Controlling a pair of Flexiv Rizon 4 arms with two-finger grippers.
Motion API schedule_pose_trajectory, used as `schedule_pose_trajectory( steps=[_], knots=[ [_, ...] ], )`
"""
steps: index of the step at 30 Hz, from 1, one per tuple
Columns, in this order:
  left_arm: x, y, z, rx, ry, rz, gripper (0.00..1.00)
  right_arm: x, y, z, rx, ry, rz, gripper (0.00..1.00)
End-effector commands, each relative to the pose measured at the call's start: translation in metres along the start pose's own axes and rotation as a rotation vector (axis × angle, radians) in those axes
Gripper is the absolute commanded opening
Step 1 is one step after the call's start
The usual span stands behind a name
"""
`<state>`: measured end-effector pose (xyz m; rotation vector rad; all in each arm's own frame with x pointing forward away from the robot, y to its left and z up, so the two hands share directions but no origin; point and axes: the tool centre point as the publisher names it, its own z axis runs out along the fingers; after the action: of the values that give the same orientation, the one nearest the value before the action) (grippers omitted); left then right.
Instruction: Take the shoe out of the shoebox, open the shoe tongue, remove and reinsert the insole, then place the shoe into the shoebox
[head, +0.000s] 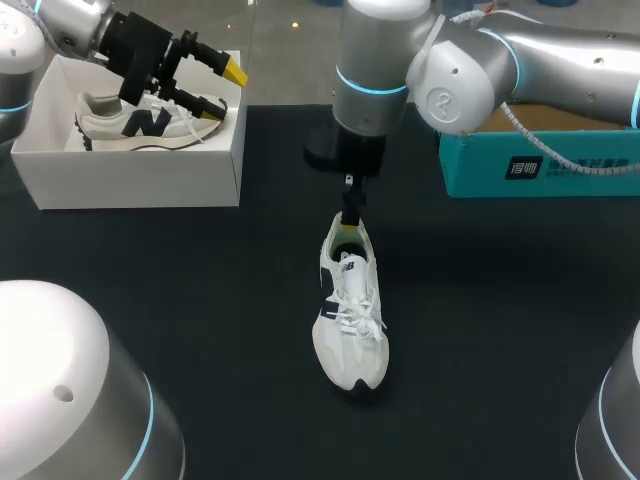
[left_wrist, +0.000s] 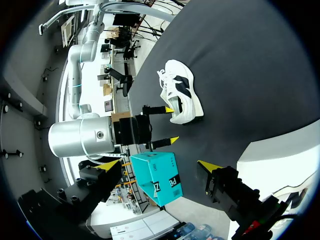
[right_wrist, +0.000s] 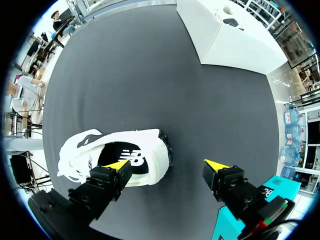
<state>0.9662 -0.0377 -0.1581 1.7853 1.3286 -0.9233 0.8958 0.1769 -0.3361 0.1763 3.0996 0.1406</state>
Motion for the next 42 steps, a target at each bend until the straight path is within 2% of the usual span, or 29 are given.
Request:
schedule_pose_trajectory(
  steps=[1, 7, 12, 17, 19, 23, 26, 28, 29, 31, 32, 42],
  knots=[
    [0.000, 0.001, -0.001, 0.003, 0.002, 0.001, 1.00, -0.005, 0.006, 0.012, 0.010, 0.012, -0.001, 0.93],
    [0.000, 0.001, -0.001, 0.003, 0.002, 0.001, 1.00, -0.002, 0.008, 0.023, 0.021, 0.021, -0.010, 0.91],
    [0.000, 0.001, -0.001, 0.003, 0.002, 0.001, 1.00, 0.001, 0.007, 0.034, 0.040, 0.030, -0.009, 0.95],
    [0.000, 0.001, -0.001, 0.003, 0.002, 0.001, 1.00, 0.000, 0.003, 0.041, 0.046, 0.036, -0.005, 0.93],
    [0.000, 0.001, -0.001, 0.003, 0.002, 0.001, 1.00, 0.000, 0.002, 0.043, 0.047, 0.038, -0.006, 0.82],
    [0.000, 0.001, -0.001, 0.003, 0.002, 0.001, 1.00, 0.000, 0.001, 0.047, 0.059, 0.042, -0.005, 0.69],
    [0.000, 0.001, -0.001, 0.003, 0.002, 0.001, 1.00, 0.000, 0.000, 0.048, 0.057, 0.044, -0.002, 0.49],
    [0.000, 0.001, -0.001, 0.003, 0.002, 0.001, 1.00, 0.001, -0.001, 0.048, 0.057, 0.045, 0.000, 0.43],
    [0.000, 0.001, -0.001, 0.003, 0.002, 0.001, 1.00, 0.002, -0.001, 0.048, 0.057, 0.044, 0.001, 0.36],
    [0.000, 0.001, -0.001, 0.003, 0.002, 0.001, 1.00, 0.002, -0.002, 0.047, 0.058, 0.044, 0.001, 0.06],
    [0.000, 0.001, -0.001, 0.003, 0.002, 0.001, 1.00, 0.003, -0.002, 0.047, 0.058, 0.040, 0.003, 0.00],
    [0.000, 0.001, -0.001, 0.003, 0.002, 0.001, 1.00, 0.010, -0.006, 0.032, 0.027, 0.017, 0.016, 0.00]
  ],
)
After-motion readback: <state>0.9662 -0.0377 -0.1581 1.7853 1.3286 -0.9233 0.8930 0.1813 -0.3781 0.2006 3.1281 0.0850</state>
